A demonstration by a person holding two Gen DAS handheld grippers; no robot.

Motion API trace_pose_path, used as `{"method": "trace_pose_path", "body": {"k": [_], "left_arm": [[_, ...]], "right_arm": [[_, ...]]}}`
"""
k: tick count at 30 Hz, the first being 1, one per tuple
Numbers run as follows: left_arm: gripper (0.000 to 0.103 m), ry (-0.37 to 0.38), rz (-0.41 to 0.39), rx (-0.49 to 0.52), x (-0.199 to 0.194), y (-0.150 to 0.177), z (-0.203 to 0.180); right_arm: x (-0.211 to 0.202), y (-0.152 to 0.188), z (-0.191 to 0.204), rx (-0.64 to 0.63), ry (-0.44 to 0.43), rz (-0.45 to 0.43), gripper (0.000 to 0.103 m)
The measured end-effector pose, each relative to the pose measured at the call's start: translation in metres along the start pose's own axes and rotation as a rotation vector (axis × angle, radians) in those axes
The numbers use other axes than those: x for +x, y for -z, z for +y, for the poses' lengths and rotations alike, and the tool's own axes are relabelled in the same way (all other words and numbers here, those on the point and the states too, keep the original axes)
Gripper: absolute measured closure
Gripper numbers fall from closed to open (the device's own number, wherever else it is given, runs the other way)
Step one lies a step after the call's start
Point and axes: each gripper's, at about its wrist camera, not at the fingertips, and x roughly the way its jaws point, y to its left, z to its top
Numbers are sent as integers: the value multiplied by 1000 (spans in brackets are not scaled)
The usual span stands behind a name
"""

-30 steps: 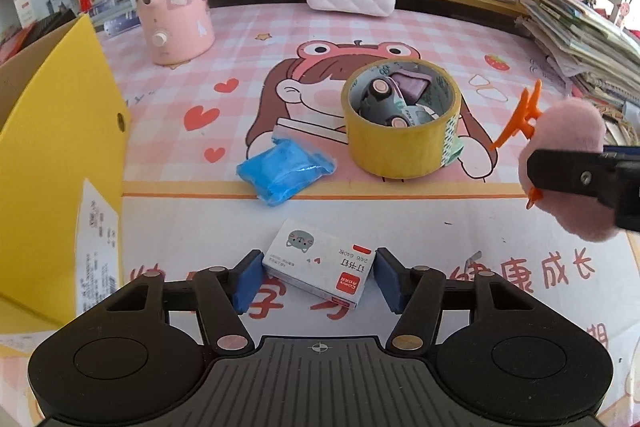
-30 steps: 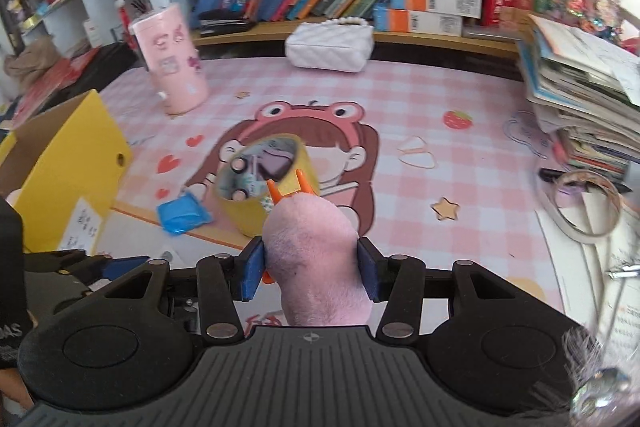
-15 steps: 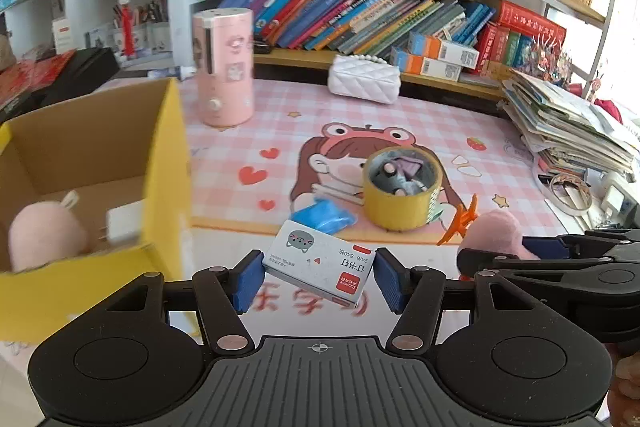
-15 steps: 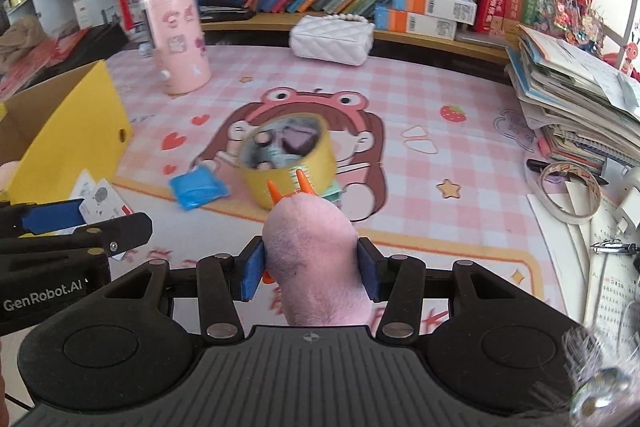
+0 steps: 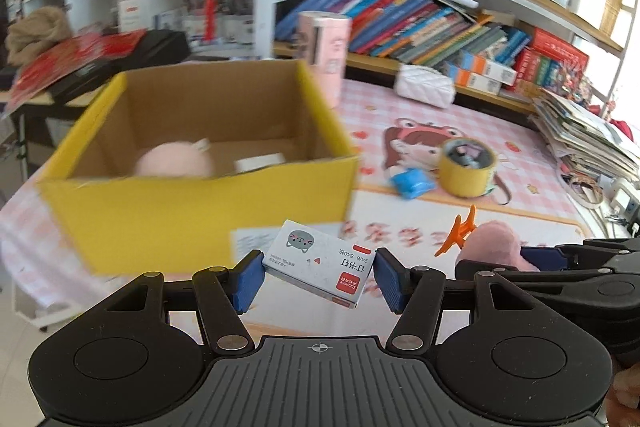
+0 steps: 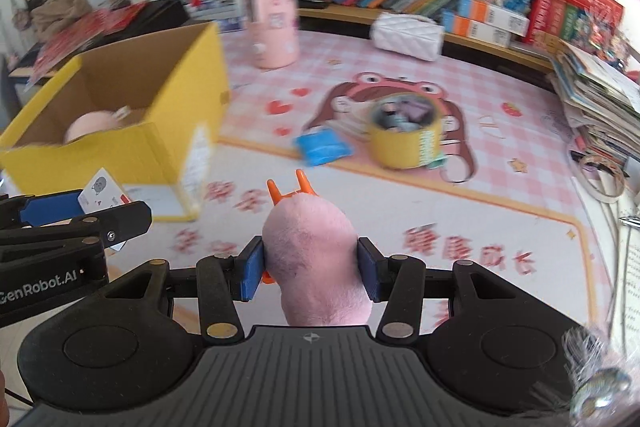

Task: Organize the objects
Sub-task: 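Carry the white-red box and pink plush over the yellow box with both tools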

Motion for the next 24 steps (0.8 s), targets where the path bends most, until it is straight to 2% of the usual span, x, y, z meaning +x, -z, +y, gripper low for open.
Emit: {"method": "trace_pose_path", "body": {"k": [10, 24], "left_arm": [[44, -51, -9, -33, -39, 23, 58], [44, -64, -57, -43, -75, 40, 96]], "right_arm": [[-15, 21, 72, -29, -57, 16, 57], [-31, 38, 122, -35, -72, 7, 57]]}}
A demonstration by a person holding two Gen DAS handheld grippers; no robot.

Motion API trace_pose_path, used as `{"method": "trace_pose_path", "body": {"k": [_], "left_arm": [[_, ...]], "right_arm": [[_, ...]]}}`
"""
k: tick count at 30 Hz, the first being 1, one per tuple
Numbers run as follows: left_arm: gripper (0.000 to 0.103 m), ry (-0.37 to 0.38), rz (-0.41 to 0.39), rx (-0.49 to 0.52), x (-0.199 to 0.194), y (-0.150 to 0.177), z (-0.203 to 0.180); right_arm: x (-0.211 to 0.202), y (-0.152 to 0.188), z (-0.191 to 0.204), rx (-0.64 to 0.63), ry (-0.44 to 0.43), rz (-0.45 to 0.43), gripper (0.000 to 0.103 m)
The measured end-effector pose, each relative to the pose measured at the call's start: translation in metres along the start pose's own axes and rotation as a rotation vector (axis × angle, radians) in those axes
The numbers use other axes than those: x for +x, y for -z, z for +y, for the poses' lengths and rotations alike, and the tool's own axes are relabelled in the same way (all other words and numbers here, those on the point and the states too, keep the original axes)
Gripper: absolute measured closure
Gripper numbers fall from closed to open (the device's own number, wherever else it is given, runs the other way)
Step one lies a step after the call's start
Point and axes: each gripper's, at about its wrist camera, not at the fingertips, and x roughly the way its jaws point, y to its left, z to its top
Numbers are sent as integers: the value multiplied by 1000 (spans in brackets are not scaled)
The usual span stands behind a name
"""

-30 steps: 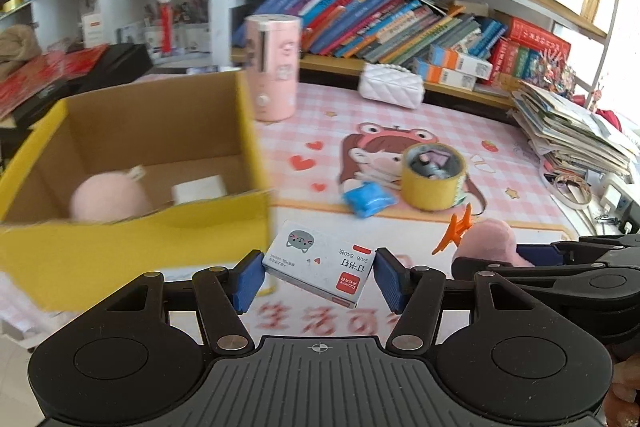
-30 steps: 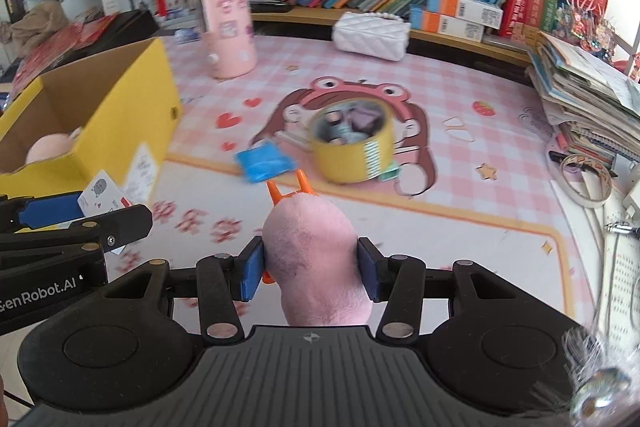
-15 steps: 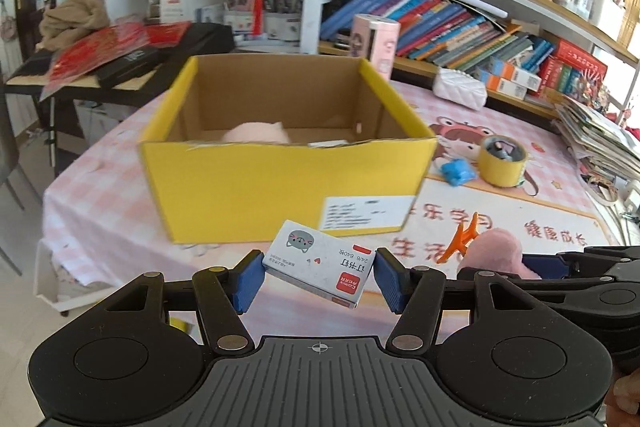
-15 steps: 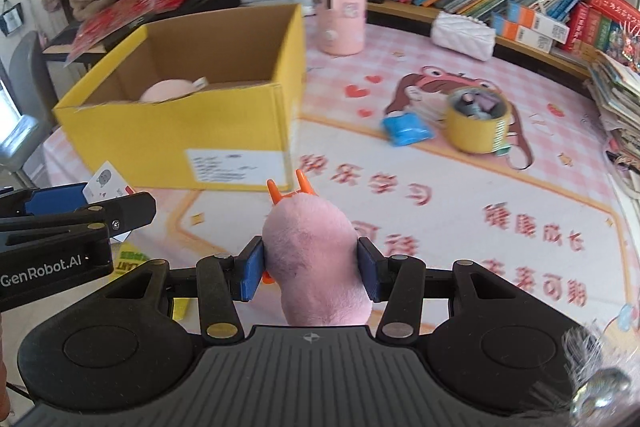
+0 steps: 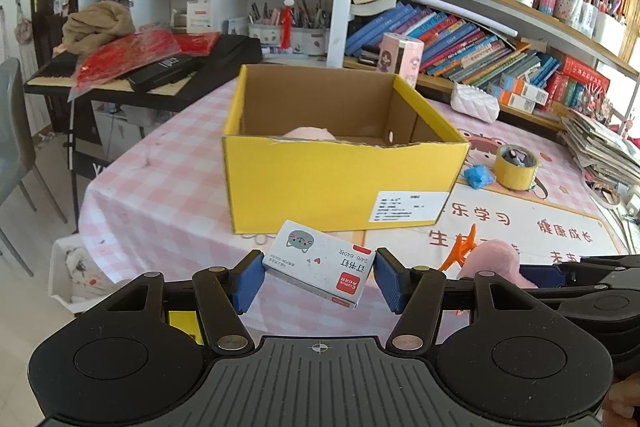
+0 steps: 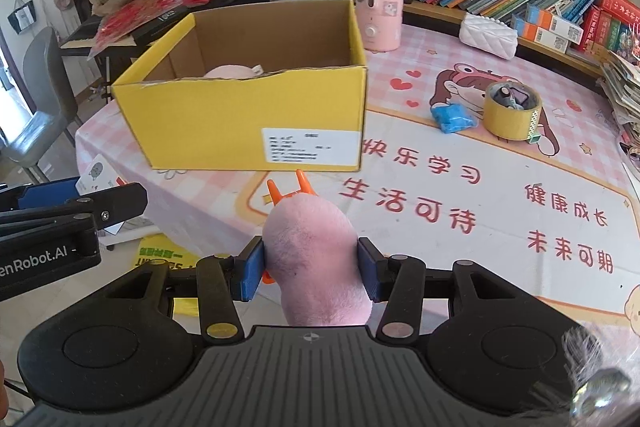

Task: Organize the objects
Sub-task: 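Carry the white-red box and pink plush over the yellow box with both tools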

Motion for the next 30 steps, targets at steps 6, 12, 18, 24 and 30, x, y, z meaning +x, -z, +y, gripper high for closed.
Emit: {"method": "trace_pose_path", "body": {"k": [6, 12, 18, 24, 30], "left_arm": [[44, -7, -17, -11, -10, 3, 13], [44, -1, -44, -14, -15, -3, 17], [44, 12, -100, 10, -15, -22, 13], [44, -12, -154, 25, 1, -50, 8], [44, -29, -168, 40, 28, -75, -1]], "right_arm": [[-3, 4, 18, -20, -10, -1, 57], [-8, 4, 26, -31, -1, -10, 57], [-13, -10, 18, -17, 39, -72, 57], [-13, -48, 4, 2, 52, -174, 57], [-3, -95, -10, -3, 48, -261, 57]]}}
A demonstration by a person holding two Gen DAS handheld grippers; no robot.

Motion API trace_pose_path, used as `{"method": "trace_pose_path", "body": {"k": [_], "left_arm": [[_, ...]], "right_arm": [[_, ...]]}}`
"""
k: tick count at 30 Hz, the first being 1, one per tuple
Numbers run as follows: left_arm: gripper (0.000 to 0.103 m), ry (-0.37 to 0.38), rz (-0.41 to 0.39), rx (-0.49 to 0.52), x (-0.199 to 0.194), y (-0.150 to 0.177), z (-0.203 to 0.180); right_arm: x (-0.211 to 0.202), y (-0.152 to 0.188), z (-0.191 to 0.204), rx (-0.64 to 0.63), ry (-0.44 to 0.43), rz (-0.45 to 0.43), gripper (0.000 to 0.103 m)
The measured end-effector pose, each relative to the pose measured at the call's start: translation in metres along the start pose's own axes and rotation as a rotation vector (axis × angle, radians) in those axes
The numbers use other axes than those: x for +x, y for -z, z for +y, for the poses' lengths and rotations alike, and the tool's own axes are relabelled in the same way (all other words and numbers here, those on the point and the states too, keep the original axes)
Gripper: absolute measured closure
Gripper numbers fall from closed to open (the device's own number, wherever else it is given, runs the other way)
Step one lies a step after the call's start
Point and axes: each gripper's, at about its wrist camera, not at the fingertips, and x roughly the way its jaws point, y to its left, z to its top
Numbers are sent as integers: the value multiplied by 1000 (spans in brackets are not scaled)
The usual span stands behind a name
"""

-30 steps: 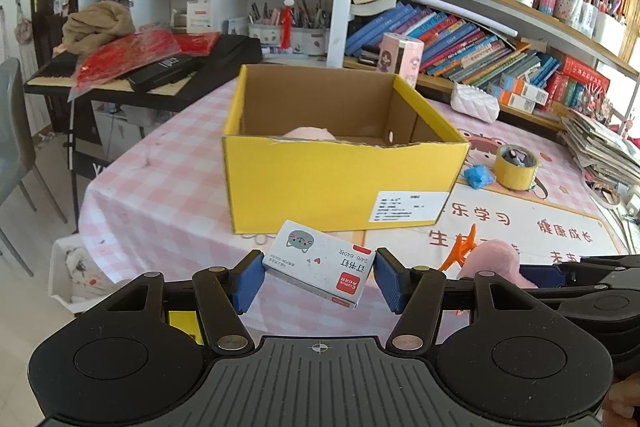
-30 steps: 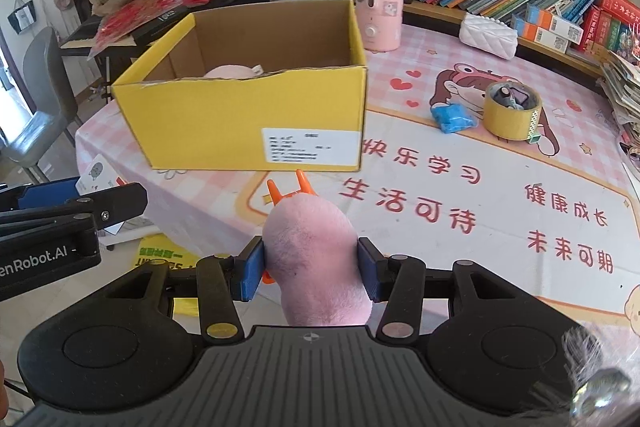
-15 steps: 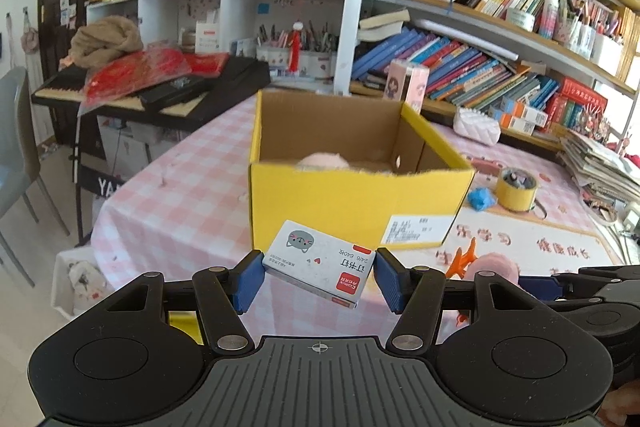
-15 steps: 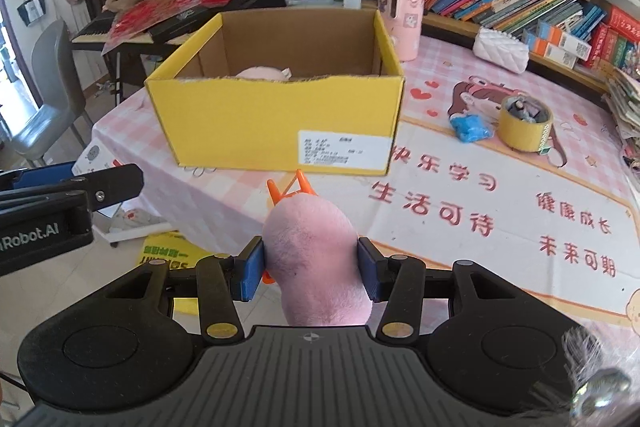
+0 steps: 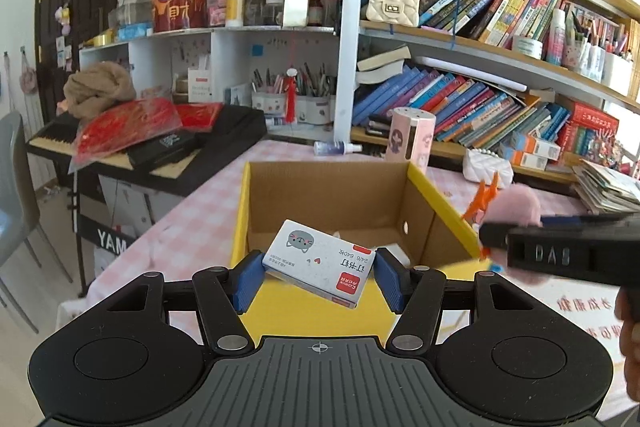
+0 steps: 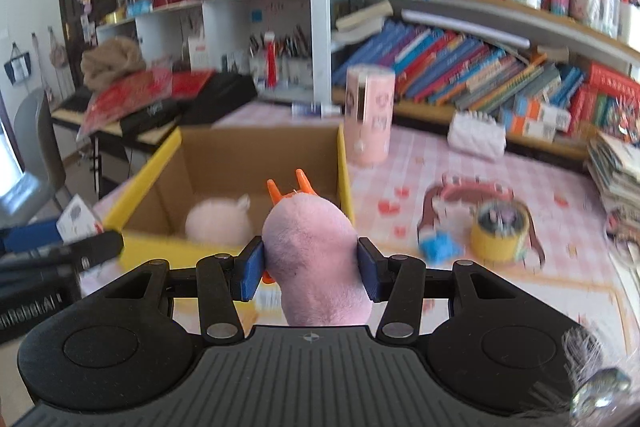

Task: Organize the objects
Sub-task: 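Carry the white-red box and pink plush over the yellow box with both tools, then open both tools to drop the white-red box and pink plush into the yellow box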

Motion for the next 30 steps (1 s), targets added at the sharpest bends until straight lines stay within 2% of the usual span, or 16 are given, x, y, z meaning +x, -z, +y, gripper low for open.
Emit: {"method": "trace_pose_path", "body": {"k": [5, 13, 24, 30], "left_arm": [[44, -21, 3, 22, 30, -11, -13], [44, -61, 69, 62, 78, -14, -28], [44, -113, 214, 111, 125, -2, -38], [44, -126, 240, 110, 135, -1, -38]], "right_arm": [[30, -27, -10, -19, -18, -19, 57], [80, -50, -17, -71, -69, 4, 57], [146, -56, -7, -190, -155, 101, 57], [170, -53, 4, -271, -193, 148, 57]]}}
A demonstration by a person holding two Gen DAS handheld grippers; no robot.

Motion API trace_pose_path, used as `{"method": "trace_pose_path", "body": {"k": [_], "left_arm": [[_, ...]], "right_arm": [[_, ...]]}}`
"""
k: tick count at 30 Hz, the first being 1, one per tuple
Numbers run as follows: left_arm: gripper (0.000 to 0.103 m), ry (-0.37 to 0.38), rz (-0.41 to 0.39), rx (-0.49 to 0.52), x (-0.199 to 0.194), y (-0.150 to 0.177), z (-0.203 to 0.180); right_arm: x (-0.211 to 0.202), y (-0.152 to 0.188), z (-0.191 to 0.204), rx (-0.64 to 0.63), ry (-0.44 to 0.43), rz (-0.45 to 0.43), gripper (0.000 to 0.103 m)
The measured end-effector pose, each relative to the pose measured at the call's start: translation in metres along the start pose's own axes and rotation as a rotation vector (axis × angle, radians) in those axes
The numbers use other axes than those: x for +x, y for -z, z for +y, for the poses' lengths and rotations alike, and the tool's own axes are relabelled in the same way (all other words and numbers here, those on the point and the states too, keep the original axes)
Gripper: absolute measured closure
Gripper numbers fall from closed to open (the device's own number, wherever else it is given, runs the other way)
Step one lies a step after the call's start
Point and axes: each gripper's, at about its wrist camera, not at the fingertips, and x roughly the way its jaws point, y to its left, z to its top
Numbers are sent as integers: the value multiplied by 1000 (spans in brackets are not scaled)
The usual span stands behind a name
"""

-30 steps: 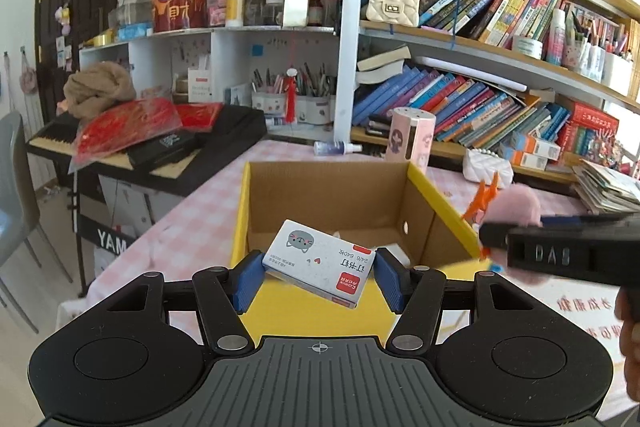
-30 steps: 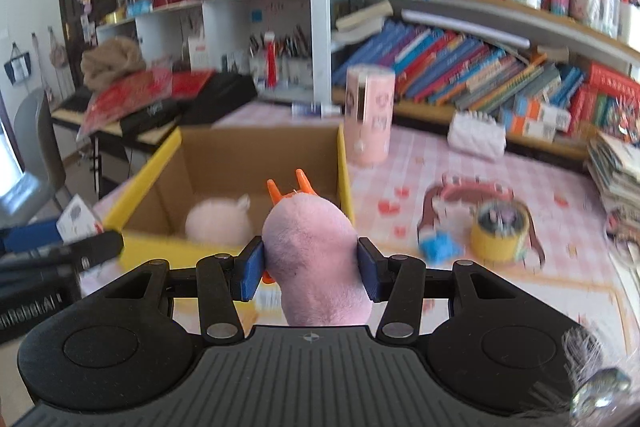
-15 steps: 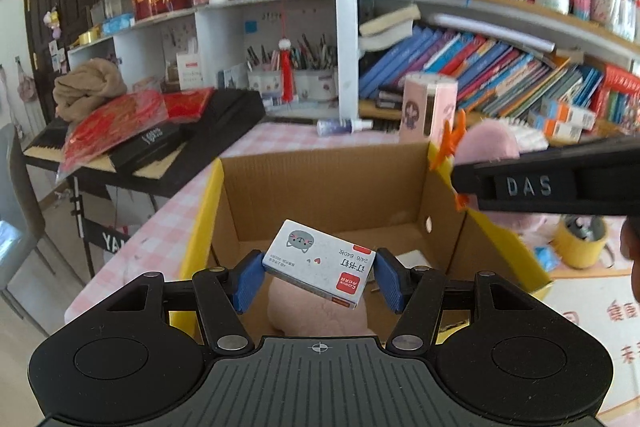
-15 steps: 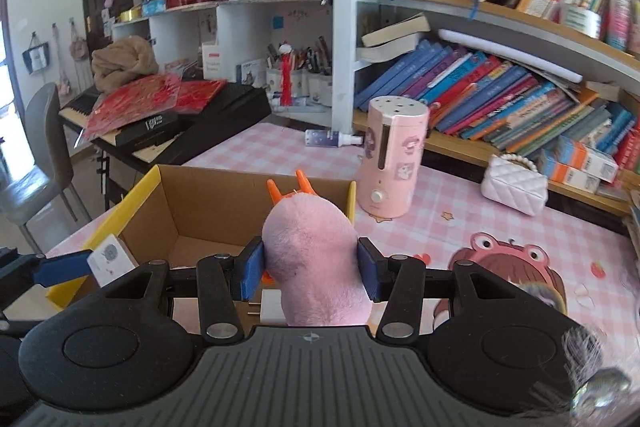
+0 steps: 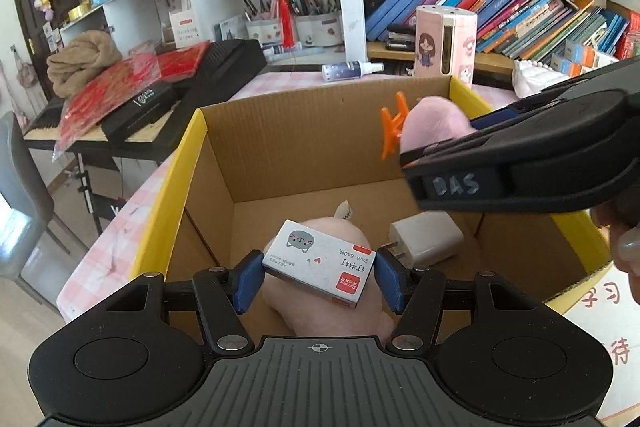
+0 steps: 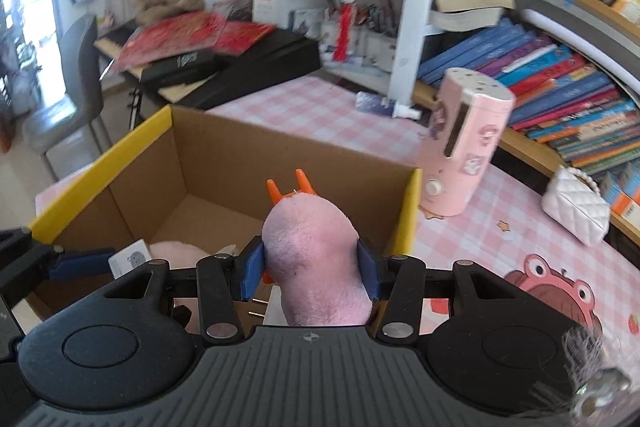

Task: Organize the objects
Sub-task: 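Open both tools to drop the white-red box and pink plush into the yellow box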

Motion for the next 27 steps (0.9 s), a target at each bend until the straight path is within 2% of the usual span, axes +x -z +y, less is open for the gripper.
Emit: {"method": "trace_pose_path", "body": {"k": [9, 18, 23, 27], "left_arm": [[42, -21, 5, 45, 7, -5, -6], [41, -16, 25, 11, 10, -3, -3], [30, -13, 5, 2, 5, -1, -1], [25, -11, -24, -4, -4, -1, 0]], "right_arm": [[30, -5, 9, -74, -44, 85, 57], [40, -4, 16, -136, -69, 158, 57], [42, -4, 17, -145, -71, 175, 56], [34, -3, 17, -143, -67, 126, 50]]}}
